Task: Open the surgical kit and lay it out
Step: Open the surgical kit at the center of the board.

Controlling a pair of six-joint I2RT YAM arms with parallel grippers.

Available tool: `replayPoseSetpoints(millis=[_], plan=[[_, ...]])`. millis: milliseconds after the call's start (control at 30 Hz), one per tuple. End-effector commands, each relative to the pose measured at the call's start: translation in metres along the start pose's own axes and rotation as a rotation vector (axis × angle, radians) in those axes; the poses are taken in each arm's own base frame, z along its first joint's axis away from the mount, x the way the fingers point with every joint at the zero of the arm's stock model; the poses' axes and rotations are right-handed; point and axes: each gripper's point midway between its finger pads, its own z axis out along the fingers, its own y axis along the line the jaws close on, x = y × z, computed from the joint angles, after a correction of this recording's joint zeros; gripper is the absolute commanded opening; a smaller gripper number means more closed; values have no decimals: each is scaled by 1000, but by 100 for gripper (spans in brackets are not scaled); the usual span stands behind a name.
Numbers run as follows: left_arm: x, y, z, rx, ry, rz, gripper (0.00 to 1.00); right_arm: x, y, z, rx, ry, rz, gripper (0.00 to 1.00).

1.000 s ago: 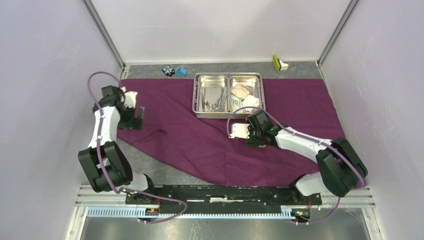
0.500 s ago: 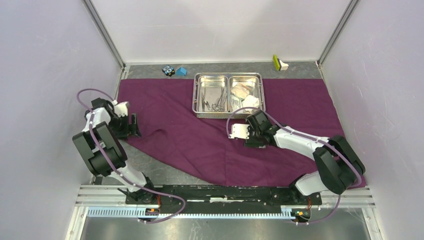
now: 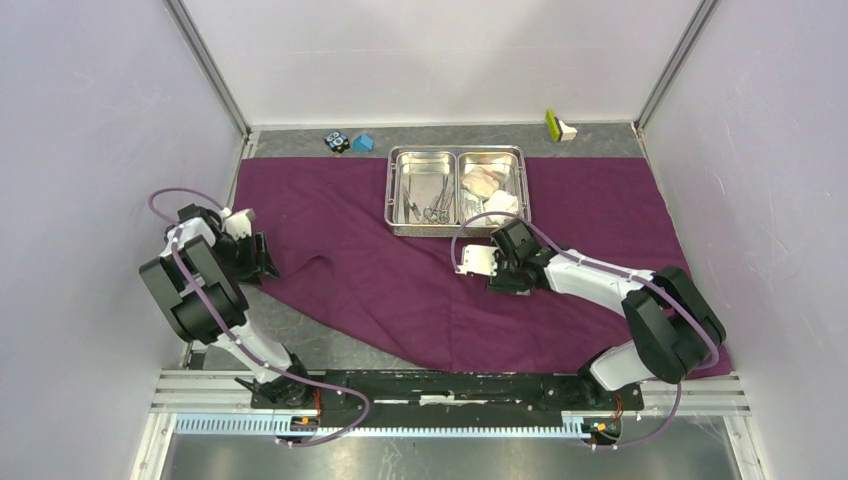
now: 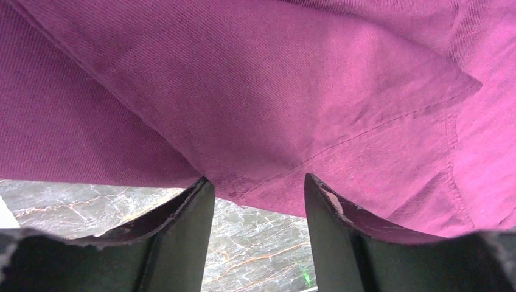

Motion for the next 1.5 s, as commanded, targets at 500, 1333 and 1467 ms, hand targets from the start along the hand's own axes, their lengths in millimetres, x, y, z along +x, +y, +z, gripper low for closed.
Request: replayPoseSetpoints(millis=[500,1333,1467], plan=[[-19,10,-25,-9,-85,75,3,3,0,-1,-10,37,38,79],[6,69,-121,-348,-111,179,2,-18,-38,-30,93,-37,40,78],[30,87,-157,-480,-36,211,2,-30,-50,-40,109,-85,46,78]])
